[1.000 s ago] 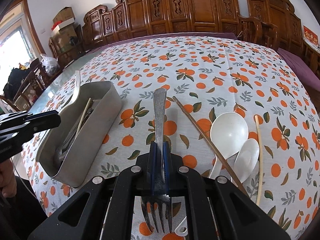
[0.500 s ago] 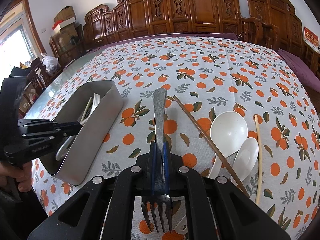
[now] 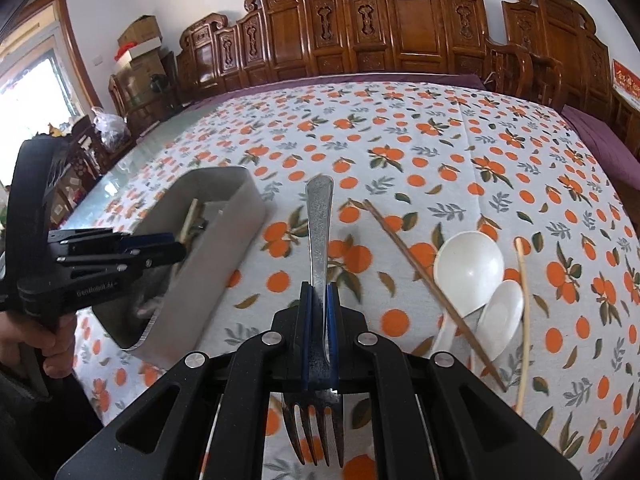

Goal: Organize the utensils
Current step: 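Release the white fork into the tray with the left gripper while the right gripper carries the metal fork over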

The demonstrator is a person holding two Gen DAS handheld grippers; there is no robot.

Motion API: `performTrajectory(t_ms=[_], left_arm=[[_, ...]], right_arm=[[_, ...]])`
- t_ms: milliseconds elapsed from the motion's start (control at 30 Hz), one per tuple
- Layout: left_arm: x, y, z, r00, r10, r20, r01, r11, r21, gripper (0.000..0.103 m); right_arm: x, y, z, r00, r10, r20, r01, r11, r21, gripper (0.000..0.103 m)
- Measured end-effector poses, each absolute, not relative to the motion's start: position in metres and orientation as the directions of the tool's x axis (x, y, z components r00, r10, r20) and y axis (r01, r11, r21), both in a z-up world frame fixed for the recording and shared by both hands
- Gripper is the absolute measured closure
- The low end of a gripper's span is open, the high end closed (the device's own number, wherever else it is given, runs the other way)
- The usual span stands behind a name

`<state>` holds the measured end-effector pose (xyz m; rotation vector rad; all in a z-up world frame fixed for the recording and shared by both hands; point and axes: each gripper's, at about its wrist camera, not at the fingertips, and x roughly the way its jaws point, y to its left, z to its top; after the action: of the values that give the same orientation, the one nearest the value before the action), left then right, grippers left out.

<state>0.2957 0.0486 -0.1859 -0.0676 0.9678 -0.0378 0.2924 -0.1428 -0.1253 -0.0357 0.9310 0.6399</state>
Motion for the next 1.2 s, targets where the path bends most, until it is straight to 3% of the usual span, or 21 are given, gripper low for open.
performTrajectory(t_ms=[833,1200], left_arm=[[0.276,0.124,-0.128,0.689,-0.017,-0.725,-0.099,0.988,-0.118,0.081],[0.274,0.140,-0.131,0.682,0.011,-0.732,-0.132,0.985,-0.109,0.081]], right_arm=[[0.273,-0.040,-0.079,0.408,0.594,-0.693,-0.630,0.733,0.257,0.095],[0.284,0.007,-0.105,0.351,0.612,-0.709,-0.625,0.717,0.309,0.095]])
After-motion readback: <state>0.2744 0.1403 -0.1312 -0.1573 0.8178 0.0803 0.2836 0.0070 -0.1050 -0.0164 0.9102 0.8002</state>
